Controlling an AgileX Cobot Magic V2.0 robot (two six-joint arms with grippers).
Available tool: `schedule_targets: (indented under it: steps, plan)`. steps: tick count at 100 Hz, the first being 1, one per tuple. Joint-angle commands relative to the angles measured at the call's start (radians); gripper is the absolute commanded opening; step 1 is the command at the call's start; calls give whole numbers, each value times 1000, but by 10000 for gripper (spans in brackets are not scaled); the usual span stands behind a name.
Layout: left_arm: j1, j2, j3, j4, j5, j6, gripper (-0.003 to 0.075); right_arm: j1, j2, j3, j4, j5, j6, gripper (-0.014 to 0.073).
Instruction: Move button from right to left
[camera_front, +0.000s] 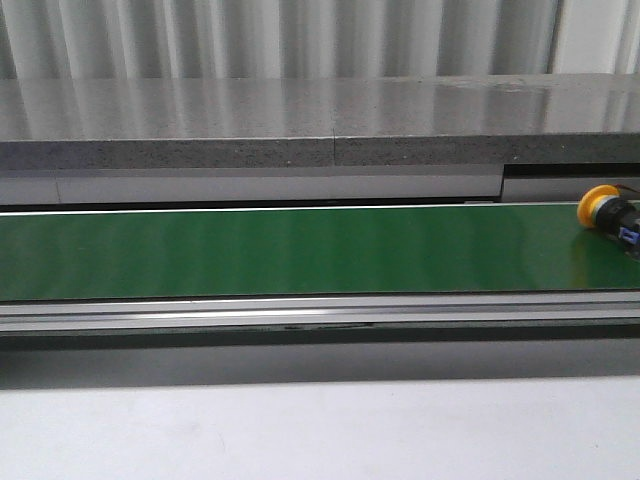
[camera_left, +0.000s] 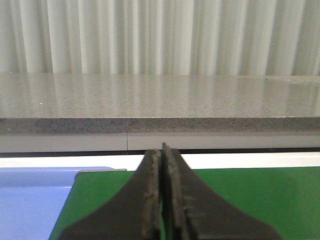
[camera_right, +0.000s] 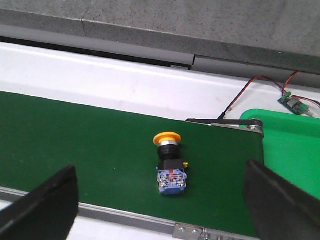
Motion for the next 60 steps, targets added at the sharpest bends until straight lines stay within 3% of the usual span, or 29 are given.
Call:
schedule_targets:
  steps: [1, 9, 16, 42, 60]
  plan:
    - [1, -31, 24, 0, -80, -6, -20, 0, -83, 20, 0, -54, -14, 647]
    - [1, -31, 24, 0, -80, -6, -20, 0, -147, 59, 0, -40, -14, 588]
    - [1, -31, 24, 0, -80, -6, -20, 0, -190, 88, 0, -26, -14, 477]
    - [1, -31, 24, 0, -80, -6, -20, 0, -238, 118, 0, -2, -14, -76]
    - [1, -31, 24, 0, -80, -6, -20, 0, -238, 118, 0, -2, -14, -67]
